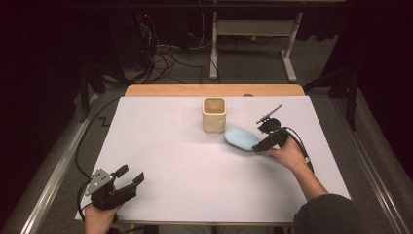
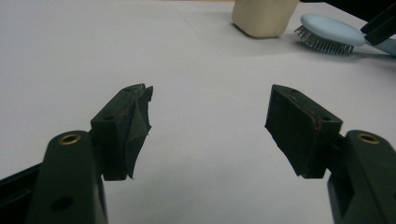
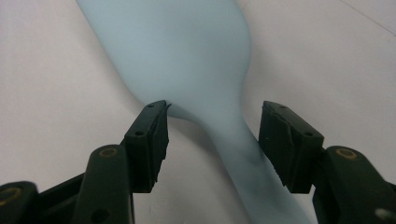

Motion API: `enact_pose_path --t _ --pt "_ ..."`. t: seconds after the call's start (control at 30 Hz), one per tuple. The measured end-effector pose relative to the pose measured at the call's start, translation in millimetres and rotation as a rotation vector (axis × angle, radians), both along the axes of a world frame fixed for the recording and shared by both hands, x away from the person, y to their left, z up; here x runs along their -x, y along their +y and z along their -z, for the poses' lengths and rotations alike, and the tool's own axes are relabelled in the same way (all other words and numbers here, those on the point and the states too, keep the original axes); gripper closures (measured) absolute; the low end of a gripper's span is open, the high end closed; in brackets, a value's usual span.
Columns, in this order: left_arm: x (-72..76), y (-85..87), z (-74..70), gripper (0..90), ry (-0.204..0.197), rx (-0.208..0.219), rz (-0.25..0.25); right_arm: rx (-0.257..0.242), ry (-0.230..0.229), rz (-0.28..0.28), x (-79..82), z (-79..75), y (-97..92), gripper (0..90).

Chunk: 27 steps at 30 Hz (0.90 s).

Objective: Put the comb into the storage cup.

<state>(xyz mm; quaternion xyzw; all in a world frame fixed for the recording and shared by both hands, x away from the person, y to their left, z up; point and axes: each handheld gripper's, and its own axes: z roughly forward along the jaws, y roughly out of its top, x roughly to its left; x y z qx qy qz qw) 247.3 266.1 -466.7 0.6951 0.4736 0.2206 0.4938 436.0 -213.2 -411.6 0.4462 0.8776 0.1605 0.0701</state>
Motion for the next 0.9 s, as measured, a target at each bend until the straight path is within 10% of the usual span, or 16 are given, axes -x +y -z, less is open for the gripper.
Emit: enact_pose_path --t 0.9 --pt "-0.6 -0.9 -0.1 31.4 0.002 -0.005 0.004 0.077 0.018 -0.034 0.6 10.2 7.4 44.0"
